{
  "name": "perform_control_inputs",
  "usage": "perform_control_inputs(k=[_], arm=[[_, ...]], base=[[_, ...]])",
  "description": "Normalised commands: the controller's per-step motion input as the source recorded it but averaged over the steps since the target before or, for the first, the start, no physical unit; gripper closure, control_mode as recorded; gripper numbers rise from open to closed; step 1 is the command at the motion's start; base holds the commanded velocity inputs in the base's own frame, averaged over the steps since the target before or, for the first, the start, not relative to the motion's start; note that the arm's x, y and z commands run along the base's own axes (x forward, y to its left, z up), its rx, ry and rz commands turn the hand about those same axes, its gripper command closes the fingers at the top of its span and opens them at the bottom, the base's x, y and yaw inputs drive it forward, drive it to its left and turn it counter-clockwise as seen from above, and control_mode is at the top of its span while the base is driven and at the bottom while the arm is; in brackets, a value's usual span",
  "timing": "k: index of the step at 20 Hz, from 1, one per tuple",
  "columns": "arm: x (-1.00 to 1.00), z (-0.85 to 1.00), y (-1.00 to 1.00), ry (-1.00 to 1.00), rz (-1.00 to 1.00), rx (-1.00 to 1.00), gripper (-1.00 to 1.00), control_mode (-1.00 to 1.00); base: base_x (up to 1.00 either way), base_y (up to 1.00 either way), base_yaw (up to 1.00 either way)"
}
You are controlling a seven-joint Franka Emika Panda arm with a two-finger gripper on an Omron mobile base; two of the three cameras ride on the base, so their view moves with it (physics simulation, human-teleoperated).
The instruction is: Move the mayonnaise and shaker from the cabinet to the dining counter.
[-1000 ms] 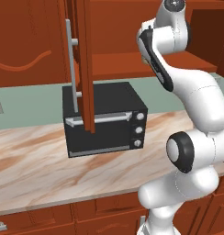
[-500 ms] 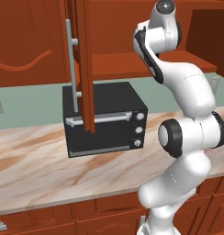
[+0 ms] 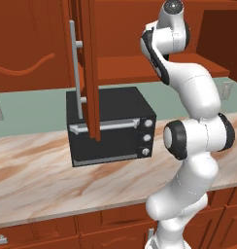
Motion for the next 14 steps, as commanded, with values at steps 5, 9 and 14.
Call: perform_control_inputs(k=[5, 9, 14], arm=[[0.0, -0.17, -0.01, 0.02, 0.0, 0.0, 1.0, -1.0], [-0.18, -0.13, 0.0, 0.0, 0.0, 0.03, 1.0, -1.0], [-0.77, -0.02, 0.0, -0.03, 0.0, 0.07, 1.0, -1.0]], base=[[0.0, 0.0, 0.0], [0.0, 0.0, 0.0], [0.0, 0.0, 0.0]])
